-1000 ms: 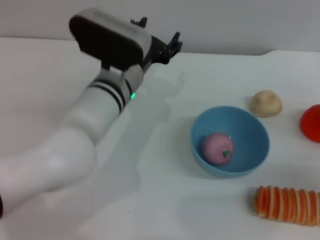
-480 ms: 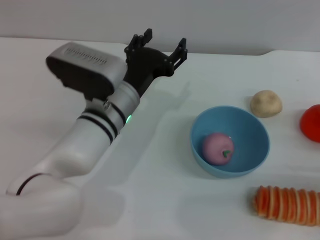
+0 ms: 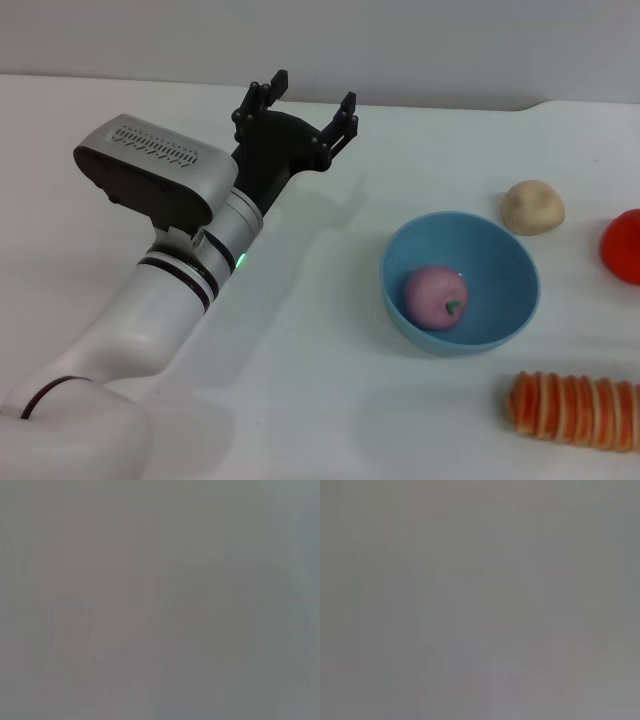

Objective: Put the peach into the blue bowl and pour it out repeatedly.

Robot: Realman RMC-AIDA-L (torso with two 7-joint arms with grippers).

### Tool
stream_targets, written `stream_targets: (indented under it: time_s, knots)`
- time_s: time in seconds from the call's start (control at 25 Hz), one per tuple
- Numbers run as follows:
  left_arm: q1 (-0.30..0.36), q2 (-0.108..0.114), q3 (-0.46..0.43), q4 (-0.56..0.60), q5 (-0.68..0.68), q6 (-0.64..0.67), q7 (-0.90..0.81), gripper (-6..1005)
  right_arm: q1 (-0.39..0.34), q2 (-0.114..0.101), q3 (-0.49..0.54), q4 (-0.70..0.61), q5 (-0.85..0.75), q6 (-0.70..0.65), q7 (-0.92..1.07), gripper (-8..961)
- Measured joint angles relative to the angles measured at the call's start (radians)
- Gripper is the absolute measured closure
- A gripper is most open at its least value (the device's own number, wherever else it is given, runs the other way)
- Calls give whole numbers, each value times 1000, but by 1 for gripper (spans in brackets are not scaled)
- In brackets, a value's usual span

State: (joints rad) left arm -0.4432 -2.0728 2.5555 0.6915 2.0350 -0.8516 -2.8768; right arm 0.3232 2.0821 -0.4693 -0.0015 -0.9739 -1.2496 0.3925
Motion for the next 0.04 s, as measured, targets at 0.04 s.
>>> stream_targets:
  time_s: [0.04]
  knots:
    - [0, 0, 0, -2, 0, 1, 0, 181, 3, 0, 0, 8, 0, -6, -20, 284]
